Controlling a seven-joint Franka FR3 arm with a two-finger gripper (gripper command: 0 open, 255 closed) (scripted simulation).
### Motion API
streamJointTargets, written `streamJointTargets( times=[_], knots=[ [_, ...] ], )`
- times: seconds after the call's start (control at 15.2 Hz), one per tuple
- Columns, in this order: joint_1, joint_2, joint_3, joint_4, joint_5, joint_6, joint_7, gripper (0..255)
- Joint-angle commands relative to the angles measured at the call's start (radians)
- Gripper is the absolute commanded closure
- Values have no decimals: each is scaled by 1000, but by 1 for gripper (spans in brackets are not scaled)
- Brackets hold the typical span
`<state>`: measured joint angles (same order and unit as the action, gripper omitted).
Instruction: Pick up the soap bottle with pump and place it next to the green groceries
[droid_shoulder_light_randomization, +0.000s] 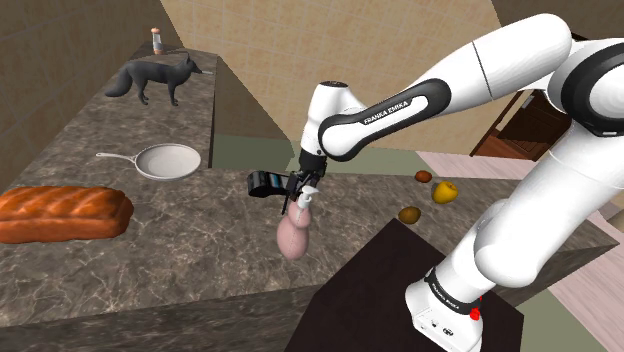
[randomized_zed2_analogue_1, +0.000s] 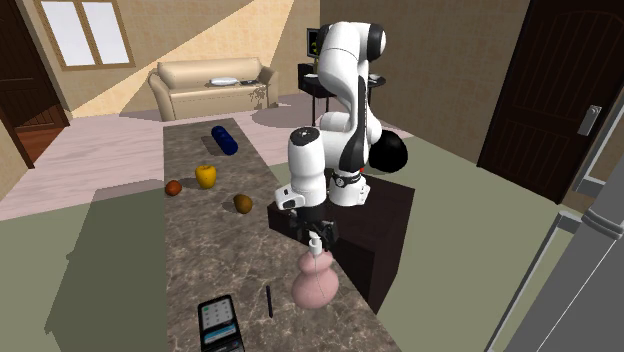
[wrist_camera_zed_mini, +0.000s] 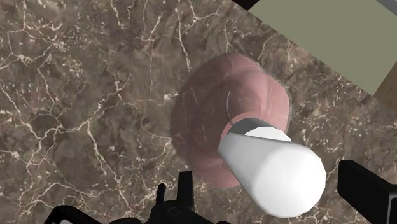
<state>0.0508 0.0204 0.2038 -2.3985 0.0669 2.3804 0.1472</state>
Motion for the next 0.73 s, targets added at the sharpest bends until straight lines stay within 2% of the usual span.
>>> streamJointTargets(
  times=[0.0,0.66],
  knots=[
    [0,0,0,0,0,0,0,255],
    [0,-10,0,3,2,-14,-1,255]
  ],
)
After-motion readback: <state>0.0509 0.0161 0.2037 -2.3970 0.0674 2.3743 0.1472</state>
